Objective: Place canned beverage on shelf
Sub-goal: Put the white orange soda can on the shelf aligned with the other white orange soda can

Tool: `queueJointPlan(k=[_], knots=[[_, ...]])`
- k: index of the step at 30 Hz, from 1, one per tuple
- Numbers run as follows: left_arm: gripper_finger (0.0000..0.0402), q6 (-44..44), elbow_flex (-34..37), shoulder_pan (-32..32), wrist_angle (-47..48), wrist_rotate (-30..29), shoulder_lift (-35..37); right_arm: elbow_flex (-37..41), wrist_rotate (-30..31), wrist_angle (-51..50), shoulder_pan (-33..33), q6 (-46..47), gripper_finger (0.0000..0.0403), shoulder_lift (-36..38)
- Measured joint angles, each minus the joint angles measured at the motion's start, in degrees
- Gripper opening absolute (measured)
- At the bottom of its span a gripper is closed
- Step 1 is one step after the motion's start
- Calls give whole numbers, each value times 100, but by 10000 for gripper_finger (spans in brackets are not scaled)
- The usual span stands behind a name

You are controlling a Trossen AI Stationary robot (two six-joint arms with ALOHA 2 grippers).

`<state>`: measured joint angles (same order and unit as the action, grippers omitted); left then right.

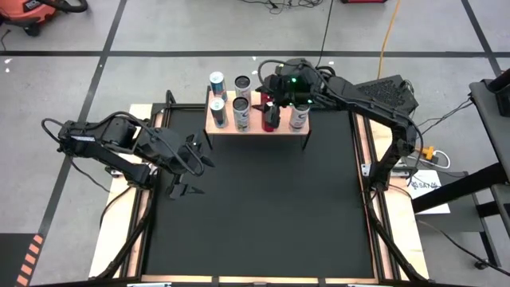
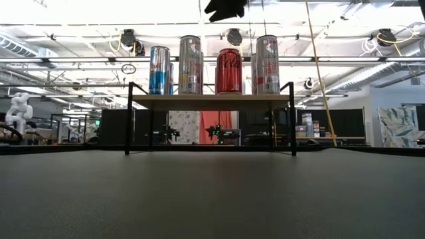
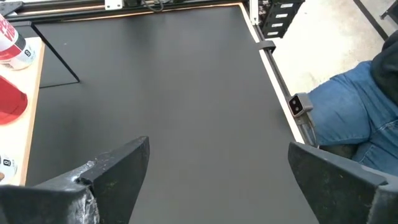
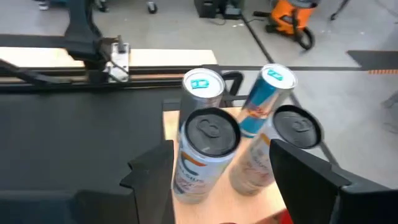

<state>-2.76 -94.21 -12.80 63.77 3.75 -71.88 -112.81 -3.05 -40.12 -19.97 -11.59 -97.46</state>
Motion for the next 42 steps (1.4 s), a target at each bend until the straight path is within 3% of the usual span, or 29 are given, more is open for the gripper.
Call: queueJointPlan(k=[16,42], knots=[[387,4,0,0,42,-2,0,0,-304,191,-223,-286,247,-756],[387,7,2,0,195,-83,0,0,-315,50,-288,-134,247,-687]])
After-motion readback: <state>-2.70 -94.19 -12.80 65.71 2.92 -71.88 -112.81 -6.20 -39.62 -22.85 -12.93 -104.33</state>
